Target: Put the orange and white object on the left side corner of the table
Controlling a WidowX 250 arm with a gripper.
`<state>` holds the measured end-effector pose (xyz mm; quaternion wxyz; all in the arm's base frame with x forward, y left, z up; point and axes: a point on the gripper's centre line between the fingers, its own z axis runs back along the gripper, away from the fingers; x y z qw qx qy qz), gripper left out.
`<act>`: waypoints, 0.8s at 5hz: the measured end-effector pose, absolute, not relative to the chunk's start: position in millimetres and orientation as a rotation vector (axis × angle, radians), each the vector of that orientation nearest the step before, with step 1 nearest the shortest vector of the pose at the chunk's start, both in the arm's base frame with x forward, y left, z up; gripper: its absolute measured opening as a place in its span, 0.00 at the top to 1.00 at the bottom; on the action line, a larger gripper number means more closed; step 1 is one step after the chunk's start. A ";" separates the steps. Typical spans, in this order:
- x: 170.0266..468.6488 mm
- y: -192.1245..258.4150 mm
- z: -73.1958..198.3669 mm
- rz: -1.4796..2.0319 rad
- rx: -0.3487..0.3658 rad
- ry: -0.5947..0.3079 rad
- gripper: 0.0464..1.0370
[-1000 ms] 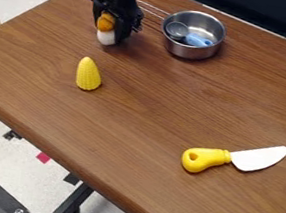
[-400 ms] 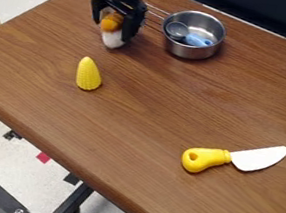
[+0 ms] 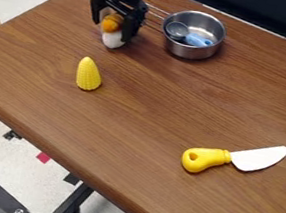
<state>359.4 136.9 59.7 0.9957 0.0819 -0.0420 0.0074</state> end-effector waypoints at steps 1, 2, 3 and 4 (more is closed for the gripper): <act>362.3 134.2 64.6 0.035 0.146 -0.093 0.04; 365.3 128.6 90.7 0.087 0.132 -0.164 0.04; 364.8 124.4 101.2 0.110 0.116 -0.167 0.04; 380.8 126.8 131.7 0.137 0.111 -0.224 0.04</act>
